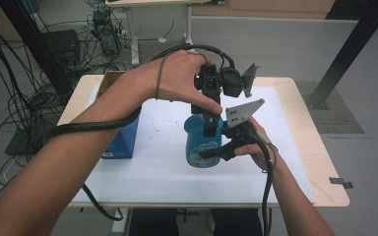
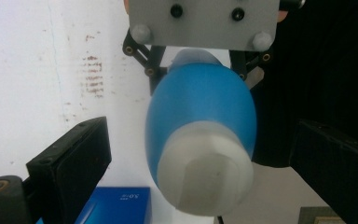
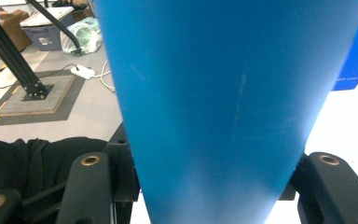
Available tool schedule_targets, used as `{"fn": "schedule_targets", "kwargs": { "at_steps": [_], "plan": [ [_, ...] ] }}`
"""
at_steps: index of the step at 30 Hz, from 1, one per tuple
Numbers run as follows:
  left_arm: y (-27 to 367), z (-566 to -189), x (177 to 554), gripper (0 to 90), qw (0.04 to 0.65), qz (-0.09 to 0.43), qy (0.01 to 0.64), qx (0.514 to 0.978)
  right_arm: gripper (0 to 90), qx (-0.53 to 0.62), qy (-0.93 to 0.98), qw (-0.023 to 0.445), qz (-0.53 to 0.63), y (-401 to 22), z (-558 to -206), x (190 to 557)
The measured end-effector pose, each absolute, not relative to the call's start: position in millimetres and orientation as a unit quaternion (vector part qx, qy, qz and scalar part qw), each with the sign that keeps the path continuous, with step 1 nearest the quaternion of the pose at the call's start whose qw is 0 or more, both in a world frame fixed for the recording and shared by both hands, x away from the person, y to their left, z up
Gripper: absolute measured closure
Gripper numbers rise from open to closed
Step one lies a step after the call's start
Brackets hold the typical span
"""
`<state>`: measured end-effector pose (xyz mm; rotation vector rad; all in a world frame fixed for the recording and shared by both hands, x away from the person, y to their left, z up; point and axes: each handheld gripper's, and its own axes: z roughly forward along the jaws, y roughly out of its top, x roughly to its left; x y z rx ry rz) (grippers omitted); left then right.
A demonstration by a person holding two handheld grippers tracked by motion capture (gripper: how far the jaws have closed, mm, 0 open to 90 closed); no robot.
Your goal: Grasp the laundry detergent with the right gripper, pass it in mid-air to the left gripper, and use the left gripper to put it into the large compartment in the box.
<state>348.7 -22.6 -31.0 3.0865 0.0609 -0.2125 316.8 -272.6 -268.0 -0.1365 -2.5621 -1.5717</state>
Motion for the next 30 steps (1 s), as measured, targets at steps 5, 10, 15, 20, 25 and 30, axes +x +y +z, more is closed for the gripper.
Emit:
{"fn": "schedule_targets", "kwargs": {
  "at_steps": [5,10,15,20,25,30],
  "plan": [
    [-24.5,-30.5,349.2,5.7,0.02,-0.067,0.019,0.997,42.6,-0.05,-0.848,0.065,-0.523,-274.3,-269.6,316.0],
    [-22.6,-31.3,349.3,5.7,0.025,-0.066,0.019,0.997,42.6,-0.05,-0.847,0.067,-0.525,-276.1,-271.2,316.6],
    [-20.7,-30.6,350.9,5.8,0.028,-0.067,0.018,0.997,42.6,-0.052,-0.847,0.066,-0.525,-278.0,-272.5,316.5],
    [-19.3,-29.9,351.6,5.8,0.028,-0.068,0.021,0.997,42.6,-0.055,-0.846,0.066,-0.526,-279.6,-273.2,316.7],
    [-18.7,-31.2,352.0,5.8,0.028,-0.069,0.022,0.997,42.7,-0.055,-0.847,0.067,-0.525,-279.2,-273.3,316.9],
    [-17.6,-30.3,351.6,6.0,0.03,-0.069,0.022,0.997,42.7,-0.055,-0.847,0.068,-0.525,-279.5,-274.5,317.2]
  ]
}}
